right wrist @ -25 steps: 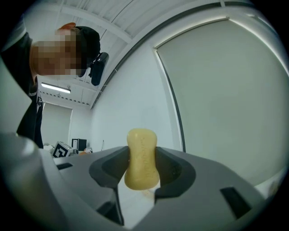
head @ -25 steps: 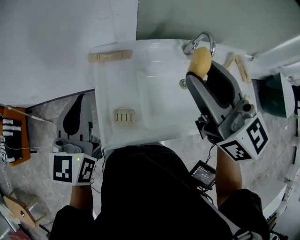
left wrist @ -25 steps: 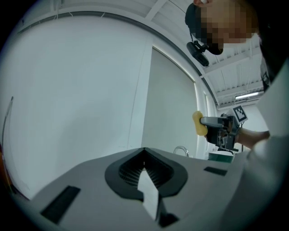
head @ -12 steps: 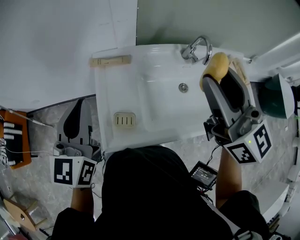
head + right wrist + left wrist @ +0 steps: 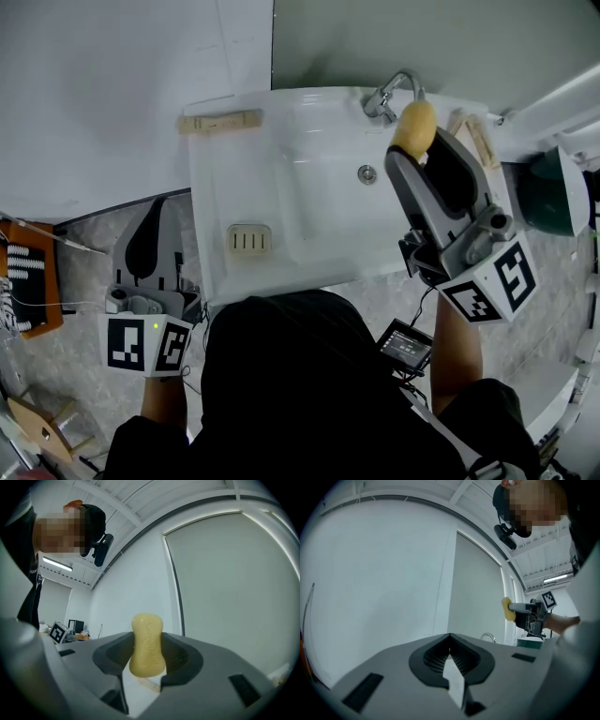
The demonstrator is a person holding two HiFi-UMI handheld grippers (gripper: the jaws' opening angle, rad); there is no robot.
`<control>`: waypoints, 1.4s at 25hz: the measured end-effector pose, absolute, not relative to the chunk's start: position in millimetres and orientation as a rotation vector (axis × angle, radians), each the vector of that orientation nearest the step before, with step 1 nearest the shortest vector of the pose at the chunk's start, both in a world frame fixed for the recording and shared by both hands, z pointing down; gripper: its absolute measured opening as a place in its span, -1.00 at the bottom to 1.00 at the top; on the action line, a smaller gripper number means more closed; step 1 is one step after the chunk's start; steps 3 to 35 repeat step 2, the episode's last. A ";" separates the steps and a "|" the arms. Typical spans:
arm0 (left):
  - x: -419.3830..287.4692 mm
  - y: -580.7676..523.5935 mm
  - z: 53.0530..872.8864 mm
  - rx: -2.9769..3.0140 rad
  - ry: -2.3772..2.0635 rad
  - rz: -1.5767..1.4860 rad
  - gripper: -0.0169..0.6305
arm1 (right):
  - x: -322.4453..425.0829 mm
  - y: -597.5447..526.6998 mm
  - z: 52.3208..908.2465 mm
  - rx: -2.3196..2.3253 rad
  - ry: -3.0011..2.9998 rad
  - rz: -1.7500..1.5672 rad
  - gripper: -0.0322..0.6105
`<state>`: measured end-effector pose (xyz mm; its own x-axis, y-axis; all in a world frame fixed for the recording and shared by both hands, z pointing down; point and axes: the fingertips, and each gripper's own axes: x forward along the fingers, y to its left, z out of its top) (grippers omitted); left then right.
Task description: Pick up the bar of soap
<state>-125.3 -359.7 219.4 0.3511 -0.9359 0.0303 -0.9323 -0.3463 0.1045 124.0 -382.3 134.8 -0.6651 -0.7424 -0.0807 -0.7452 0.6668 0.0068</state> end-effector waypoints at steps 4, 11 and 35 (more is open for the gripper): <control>-125.9 -360.1 219.3 2.497 -1.732 -0.052 -0.93 | 121.2 -382.3 136.3 -1.244 2.811 0.062 -0.31; -125.9 -360.1 219.3 2.497 -1.732 -0.052 -0.93 | 121.2 -382.3 136.3 -1.244 2.811 0.062 -0.31; -125.9 -360.1 219.3 2.497 -1.732 -0.052 -0.93 | 121.2 -382.3 136.3 -1.244 2.811 0.062 -0.31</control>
